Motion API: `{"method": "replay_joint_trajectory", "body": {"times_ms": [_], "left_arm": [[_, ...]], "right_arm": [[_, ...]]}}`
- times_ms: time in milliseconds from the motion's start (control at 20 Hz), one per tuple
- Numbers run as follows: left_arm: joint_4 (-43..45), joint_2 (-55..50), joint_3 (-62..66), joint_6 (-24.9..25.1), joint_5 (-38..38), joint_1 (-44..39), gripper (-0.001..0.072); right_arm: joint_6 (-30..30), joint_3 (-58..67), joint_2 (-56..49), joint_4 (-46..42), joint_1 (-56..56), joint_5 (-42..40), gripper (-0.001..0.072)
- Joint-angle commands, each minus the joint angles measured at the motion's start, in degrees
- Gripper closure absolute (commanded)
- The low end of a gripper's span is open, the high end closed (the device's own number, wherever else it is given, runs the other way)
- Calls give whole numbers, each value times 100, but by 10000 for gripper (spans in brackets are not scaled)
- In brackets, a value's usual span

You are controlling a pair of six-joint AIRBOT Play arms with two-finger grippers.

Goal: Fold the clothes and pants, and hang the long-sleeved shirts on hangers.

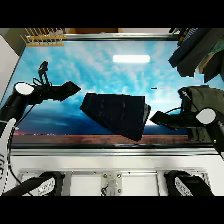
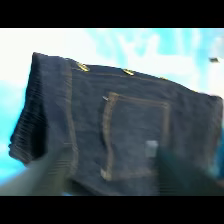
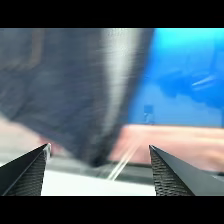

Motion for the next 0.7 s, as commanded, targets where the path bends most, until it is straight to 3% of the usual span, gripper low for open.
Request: {"method": "replay_joint_trajectory", "body": {"times_ms": [0,150,350,650], "left_arm": [[-4,664,-369,-4,-74,-107,697],[-13,942,-702,-9,-11,-540,691],[-9,1071,-820,-9,356,-1132,691],[-13,1071,-817,-9,472,-1499,691]], "right_arm": [[-702,-413,-592,621,-922,-411,-7],[-1366,-527,-1633,1445,-841,-1049,-7],[-2629,-525,-2774,3246,-328,-1132,-6],[-2905,-411,-3333,4339,824,-1735,-4]]}}
